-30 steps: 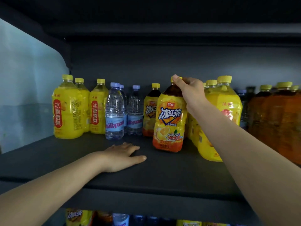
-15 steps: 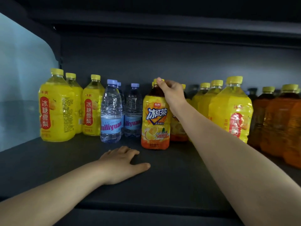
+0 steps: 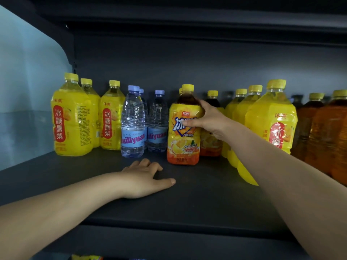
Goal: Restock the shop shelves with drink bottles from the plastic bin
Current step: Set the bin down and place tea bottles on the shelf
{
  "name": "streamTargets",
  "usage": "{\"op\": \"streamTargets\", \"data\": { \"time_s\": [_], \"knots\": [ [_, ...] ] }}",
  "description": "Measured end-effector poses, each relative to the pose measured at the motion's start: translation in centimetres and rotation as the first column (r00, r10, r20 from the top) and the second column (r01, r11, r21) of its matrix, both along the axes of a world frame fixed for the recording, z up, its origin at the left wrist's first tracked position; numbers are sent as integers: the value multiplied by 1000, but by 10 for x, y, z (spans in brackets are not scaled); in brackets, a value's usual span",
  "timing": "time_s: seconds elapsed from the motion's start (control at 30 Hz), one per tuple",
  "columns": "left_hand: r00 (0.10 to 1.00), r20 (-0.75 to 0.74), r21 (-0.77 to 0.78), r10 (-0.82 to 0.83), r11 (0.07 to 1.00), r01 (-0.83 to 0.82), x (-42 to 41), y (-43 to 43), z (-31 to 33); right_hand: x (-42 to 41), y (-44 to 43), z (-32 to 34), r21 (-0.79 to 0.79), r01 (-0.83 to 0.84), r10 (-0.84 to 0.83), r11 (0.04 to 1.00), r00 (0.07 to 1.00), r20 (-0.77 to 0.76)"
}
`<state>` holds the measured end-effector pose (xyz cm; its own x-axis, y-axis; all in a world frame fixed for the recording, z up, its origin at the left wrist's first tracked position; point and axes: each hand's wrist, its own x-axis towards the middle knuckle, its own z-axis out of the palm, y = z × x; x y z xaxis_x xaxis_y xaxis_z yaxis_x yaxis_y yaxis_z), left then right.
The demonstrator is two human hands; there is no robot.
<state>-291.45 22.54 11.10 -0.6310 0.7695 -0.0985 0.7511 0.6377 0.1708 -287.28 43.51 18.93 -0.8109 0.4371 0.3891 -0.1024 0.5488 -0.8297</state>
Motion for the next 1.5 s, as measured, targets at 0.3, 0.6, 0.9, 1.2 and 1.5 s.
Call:
{"op": "streamTargets", "data": {
  "time_s": [0.3, 0.6, 0.9, 1.2, 1.5],
  "knots": [
    [1000, -6, 24, -12, 1000, 12, -4, 2, -2, -4, 3, -8, 53, 34, -29, 998, 997, -78],
    [1000, -9, 30, -15, 999, 16, -4, 0, -2, -7, 2, -17, 108, 129, -121, 986, 989, -84],
    [1000, -15, 65, 2, 998, -1, 0, -2, -2, 7, -25, -20, 183, 317, -317, 931, 948, -29],
    [999, -30, 140, 40, 989, -36, 2, -7, -3, 46, -42, -43, 73, 261, -270, 962, 947, 172],
    [958, -150, 369, 244, 913, -175, 67, -55, 8, 114, -49, -41, -101, 100, -90, 990, 991, 100]
  ]
}}
